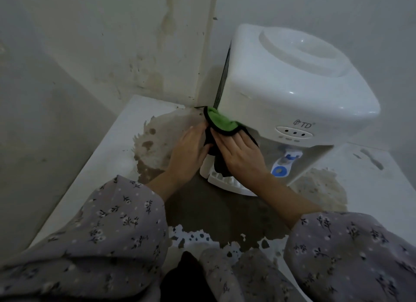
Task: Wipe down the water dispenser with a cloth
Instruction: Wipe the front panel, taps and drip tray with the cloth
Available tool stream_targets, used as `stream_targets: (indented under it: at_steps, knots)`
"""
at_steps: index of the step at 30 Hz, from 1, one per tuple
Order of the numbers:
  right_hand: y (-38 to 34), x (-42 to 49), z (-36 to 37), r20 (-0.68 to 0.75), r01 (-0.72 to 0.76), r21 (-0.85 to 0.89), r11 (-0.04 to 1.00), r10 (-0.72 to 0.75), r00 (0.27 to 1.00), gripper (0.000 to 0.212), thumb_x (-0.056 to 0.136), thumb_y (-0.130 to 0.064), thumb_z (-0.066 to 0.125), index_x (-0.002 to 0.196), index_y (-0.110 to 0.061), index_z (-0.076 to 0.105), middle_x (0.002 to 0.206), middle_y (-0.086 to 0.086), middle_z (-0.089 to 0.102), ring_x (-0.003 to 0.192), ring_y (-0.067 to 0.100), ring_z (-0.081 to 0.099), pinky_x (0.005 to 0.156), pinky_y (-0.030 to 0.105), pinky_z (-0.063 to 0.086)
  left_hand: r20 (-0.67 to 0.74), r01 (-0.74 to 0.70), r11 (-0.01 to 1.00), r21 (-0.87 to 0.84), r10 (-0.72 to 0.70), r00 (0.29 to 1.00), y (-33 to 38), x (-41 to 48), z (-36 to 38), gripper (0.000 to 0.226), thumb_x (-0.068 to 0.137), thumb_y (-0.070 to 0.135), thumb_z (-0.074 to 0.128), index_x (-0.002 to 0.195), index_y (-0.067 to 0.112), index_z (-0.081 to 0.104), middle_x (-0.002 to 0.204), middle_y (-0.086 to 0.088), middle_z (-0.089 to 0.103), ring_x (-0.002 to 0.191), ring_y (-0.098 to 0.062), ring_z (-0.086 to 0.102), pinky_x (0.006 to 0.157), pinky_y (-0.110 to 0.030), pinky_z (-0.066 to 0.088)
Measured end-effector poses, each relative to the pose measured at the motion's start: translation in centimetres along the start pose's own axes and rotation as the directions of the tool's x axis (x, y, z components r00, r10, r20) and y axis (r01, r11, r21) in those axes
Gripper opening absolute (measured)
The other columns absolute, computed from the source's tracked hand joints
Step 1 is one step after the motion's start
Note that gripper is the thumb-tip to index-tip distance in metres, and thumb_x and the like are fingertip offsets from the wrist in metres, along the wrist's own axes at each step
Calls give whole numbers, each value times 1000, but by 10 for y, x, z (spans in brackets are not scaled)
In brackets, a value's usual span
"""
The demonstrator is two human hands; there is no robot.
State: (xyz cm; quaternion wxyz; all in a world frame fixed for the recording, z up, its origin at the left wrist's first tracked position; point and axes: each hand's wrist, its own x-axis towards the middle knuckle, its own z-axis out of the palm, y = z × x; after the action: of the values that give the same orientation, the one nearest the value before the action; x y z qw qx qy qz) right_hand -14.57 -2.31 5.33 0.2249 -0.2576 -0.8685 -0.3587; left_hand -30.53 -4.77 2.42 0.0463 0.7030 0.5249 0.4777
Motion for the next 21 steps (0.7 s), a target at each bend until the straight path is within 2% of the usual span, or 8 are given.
stream_targets:
  at_steps: [2,4,6,9,12,15,19,21]
  knots:
    - [-2,-6,6,34,7,40,999,-9,999,39,98,-6,40,136,1,42,133,16,53,120,33,50,106,42,34,38,33,999,3,-33,999,-6,-7,6,52,90,21,49,136,-1,38,122,-16,58,100,-25,58,96,-38,42]
    - [-5,-10,13,64,6,64,998,-10,998,38,97,-6,42,134,1,46,132,16,53,119,33,49,106,42,33,49,73,997,28,-74,996,-11,-12,11,51,88,14,56,135,-1,40,119,-16,60,97,-28,59,94,-33,40]
    - [-9,-13,18,93,11,69,998,-17,996,37,96,-5,43,132,1,50,131,16,54,117,34,52,105,42,33,63,114,992,46,-117,991,-13,-15,15,52,86,7,59,134,-1,42,121,-16,59,104,-27,56,94,-29,37]
    - [-12,-15,24,83,13,91,996,-21,996,34,97,-6,40,128,1,54,125,17,59,111,34,57,102,43,38,79,138,988,75,-143,987,-16,-20,19,49,86,13,53,132,-1,44,122,-16,58,109,-29,55,95,-38,40]
    - [-15,-17,31,70,11,116,993,-19,997,34,97,-6,38,125,0,57,120,16,61,106,34,60,100,43,40,96,172,978,115,-184,978,-18,-24,21,49,85,22,44,126,-4,48,116,-19,59,106,-33,55,93,-39,40]
    - [-19,-19,36,61,-8,138,990,0,998,35,98,-6,35,123,-1,58,117,15,63,104,33,61,98,43,42,102,185,974,133,-199,975,-17,-26,23,45,85,19,46,122,-6,51,111,-21,60,101,-37,57,89,-43,42]
    - [-25,-24,40,109,-10,93,996,0,994,36,95,-7,40,127,-1,54,122,15,61,109,33,58,102,43,38,99,226,966,123,-238,966,-19,-27,28,41,81,3,59,120,-8,51,109,-24,60,100,-40,58,88,-48,45]
    - [-31,-26,41,143,-11,44,999,5,990,38,93,-10,42,129,-3,53,126,14,59,112,33,56,104,43,34,126,257,962,96,-268,955,-22,-29,30,43,85,11,54,124,-5,48,113,-22,59,104,-39,57,90,-49,46]
